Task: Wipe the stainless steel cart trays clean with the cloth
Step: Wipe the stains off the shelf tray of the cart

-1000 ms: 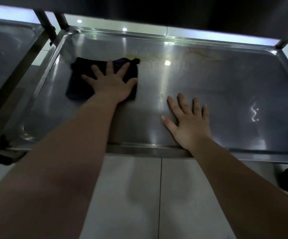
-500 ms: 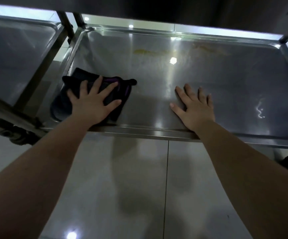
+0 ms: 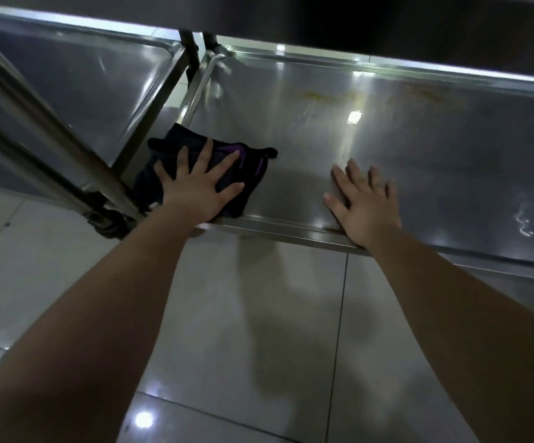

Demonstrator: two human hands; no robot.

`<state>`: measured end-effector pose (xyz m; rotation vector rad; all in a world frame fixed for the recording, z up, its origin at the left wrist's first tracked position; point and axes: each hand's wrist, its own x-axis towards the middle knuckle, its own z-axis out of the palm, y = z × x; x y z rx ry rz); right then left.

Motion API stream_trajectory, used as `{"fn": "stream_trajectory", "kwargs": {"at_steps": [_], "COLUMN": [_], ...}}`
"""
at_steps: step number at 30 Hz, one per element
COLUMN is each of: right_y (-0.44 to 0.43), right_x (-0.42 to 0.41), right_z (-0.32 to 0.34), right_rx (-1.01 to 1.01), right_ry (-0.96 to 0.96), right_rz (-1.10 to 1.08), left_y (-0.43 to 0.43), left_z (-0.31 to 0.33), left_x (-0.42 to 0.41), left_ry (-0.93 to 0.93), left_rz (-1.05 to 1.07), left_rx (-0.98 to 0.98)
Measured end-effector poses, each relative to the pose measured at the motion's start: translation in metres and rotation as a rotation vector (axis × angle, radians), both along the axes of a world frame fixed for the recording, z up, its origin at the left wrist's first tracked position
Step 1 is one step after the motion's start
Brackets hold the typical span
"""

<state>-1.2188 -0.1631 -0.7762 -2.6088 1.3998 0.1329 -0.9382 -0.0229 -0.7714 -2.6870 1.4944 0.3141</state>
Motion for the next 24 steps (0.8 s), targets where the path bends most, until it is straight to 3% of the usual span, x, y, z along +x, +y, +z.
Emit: {"fn": "stream_trajectory", "kwargs": {"at_steps": [7, 12, 16, 21, 24], "right_y": [0.003, -0.003, -0.033, -0.071, -0.074], "right_x": [0.004, -0.009, -0.068, -0.161, -0.179], "right_z": [0.0, 0.014, 0.039, 0.05, 0.033], "right_rx": [-0.004, 0.097, 0.051, 0.058, 0.076], "right_ry": [0.051, -0.024, 0.01, 0.209, 0.165], "right_rz": [-0.01, 0.081, 0.101, 0.09, 0.034], "left_y": [-0.015, -0.036, -0.035, -0.036, -0.035], "left_z": [-0.001, 0.002, 0.012, 0.025, 0.022], "left_x": [-0.052, -0.103, -0.104, -0.113, -0.112], "left_ry": [0.081, 0.096, 0.109, 0.116, 0.067], "left_rz": [0.043, 0.005, 0.032, 0.067, 0.076], "left_rx": [0.041, 0.056, 0.111, 0.182, 0.178]}}
